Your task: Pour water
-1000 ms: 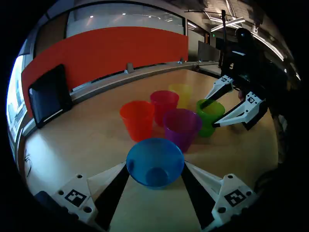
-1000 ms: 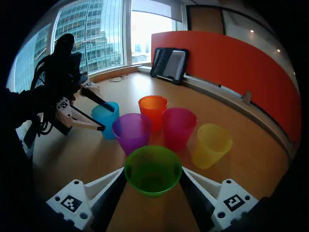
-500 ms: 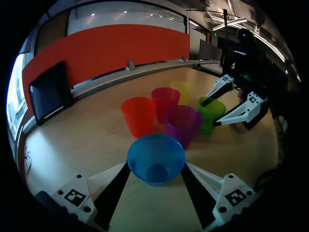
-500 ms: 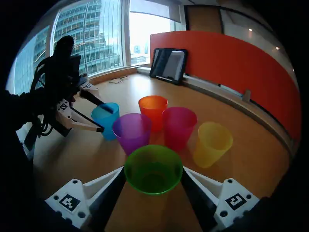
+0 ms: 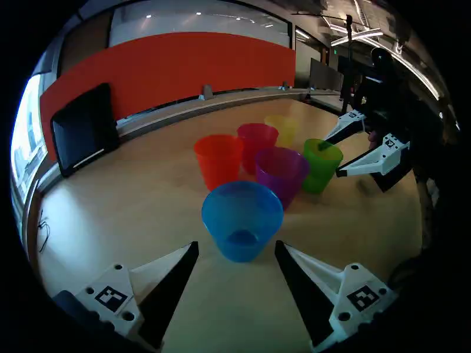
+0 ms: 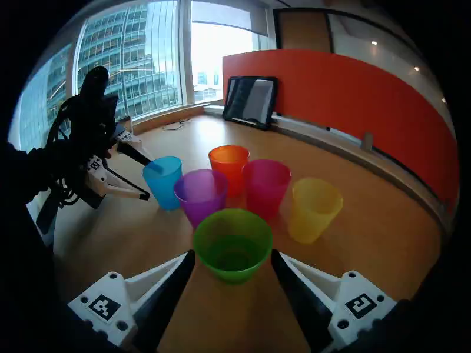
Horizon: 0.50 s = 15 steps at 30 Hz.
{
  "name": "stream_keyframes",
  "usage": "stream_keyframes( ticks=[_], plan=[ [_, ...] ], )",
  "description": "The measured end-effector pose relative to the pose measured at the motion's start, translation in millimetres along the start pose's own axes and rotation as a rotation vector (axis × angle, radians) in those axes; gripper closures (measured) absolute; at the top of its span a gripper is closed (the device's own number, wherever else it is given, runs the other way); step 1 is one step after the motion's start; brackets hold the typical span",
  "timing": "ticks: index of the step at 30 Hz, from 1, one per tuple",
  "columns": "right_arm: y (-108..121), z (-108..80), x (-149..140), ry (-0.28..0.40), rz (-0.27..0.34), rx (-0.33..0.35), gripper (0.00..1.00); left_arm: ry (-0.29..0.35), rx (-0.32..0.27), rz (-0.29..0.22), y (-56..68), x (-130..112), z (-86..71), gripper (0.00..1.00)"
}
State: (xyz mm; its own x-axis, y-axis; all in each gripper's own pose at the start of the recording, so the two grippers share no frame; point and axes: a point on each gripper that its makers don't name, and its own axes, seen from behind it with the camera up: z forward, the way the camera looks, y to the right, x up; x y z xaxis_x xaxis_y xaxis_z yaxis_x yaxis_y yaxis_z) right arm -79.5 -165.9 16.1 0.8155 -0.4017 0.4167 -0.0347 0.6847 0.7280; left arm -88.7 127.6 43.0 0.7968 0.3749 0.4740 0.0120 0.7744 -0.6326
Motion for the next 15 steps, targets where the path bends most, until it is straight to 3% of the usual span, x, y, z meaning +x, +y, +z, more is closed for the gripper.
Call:
stream_keyframes(
  ticks=[15],
  plan=[
    [-2, -51.9, 0, 0.083, 0.023, -0.08, 0.01, 0.061, 0.054, -0.014, 10.1, -3, -52.2, 0.04]
  ],
)
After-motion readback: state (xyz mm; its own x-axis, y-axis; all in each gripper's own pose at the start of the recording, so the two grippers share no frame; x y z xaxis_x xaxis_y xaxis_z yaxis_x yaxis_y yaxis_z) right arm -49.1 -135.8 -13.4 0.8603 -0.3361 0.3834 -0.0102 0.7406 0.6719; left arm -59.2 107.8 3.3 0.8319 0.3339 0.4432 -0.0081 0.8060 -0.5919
